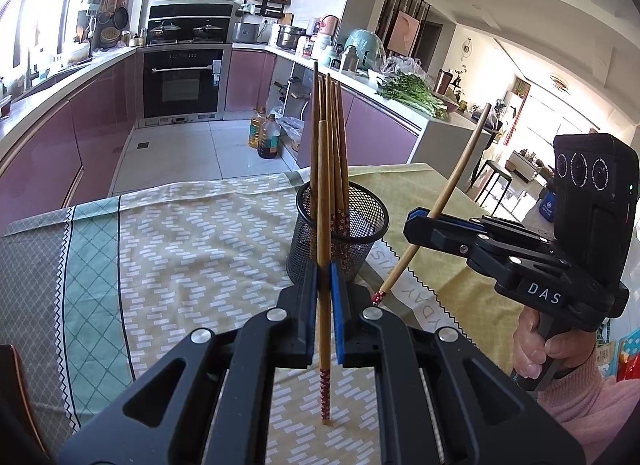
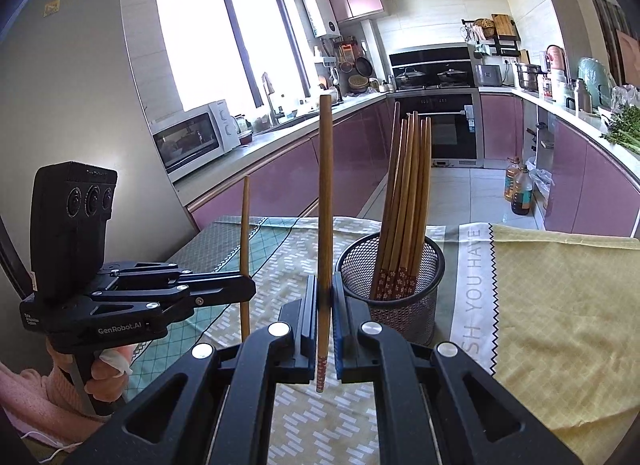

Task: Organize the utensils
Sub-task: 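Carry both upright chopsticks over the mesh cup and lower them in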

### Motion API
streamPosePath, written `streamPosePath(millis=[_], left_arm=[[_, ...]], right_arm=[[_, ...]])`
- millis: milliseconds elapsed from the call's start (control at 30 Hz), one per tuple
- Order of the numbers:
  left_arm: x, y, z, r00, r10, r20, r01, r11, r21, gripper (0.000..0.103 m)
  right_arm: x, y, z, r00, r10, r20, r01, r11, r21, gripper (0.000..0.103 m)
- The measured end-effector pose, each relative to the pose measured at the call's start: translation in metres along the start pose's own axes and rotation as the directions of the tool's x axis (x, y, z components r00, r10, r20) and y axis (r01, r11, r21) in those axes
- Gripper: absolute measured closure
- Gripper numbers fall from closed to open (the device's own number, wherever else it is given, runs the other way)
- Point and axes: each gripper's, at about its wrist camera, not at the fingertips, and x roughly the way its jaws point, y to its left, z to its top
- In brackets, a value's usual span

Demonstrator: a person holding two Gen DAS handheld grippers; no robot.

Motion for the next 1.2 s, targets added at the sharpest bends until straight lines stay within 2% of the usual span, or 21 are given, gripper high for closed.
streamPosePath(millis=[1200], left_arm=[[-0.013, -0.008, 0.019, 0.998, -0.013, 0.054, 0.011, 0.999, 0.036, 0.095]], right_arm=[[-0.002, 0.004, 0.019, 0.999, -0.019, 0.05, 0.02, 0.999, -0.034, 0.097]])
